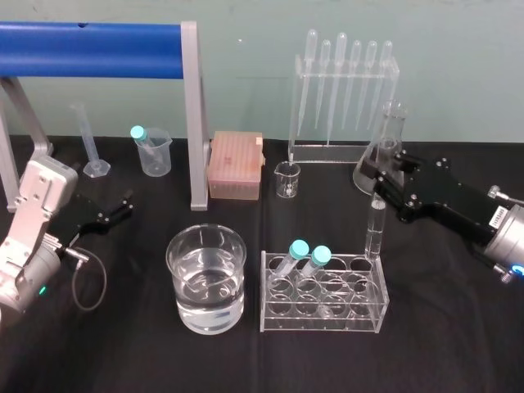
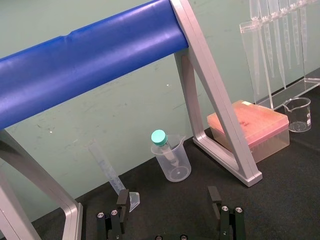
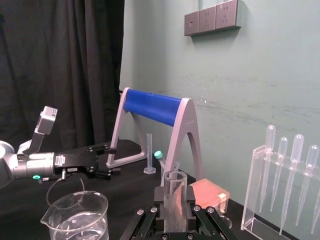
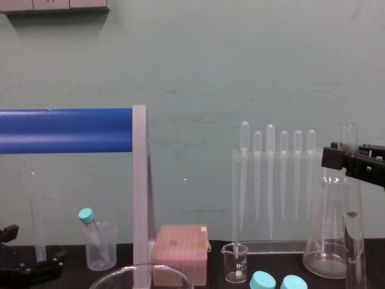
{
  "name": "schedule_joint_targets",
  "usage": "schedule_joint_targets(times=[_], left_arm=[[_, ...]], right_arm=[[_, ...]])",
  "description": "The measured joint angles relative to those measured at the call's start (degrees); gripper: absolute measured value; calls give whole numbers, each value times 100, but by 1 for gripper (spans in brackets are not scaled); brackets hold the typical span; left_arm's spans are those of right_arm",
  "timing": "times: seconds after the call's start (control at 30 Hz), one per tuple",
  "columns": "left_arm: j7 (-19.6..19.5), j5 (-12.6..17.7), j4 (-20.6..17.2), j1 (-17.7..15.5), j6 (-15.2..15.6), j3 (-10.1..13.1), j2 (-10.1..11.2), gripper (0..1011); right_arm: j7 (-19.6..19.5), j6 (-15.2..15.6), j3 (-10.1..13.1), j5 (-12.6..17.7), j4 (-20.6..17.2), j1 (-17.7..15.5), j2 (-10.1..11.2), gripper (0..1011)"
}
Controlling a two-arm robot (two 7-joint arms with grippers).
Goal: Hold the test tube with one hand and immerse one end into the beaker, then return it to the test tube rack.
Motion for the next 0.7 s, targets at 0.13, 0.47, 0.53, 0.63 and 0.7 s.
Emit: schedule_joint_targets(times=[0.13,0.47,0.53,0.63,0.7], left_arm=[[0,0,0,0,0,0,0,1000],[0,0,0,0,0,0,0,1000],[0,0,0,0,0,0,0,1000],[0,0,0,0,0,0,0,1000],[0,0,0,0,0,0,0,1000]], right_arm=[[44,24,19,-2,-3,-23,-22,226],[245,50,-69,-2,190,82,-140,226],[310,51,-118,-2,265,139,-171,226],[366,52,-164,-5,334,194,-195,226],[400,64,-203,-9,394,238,-213,226]])
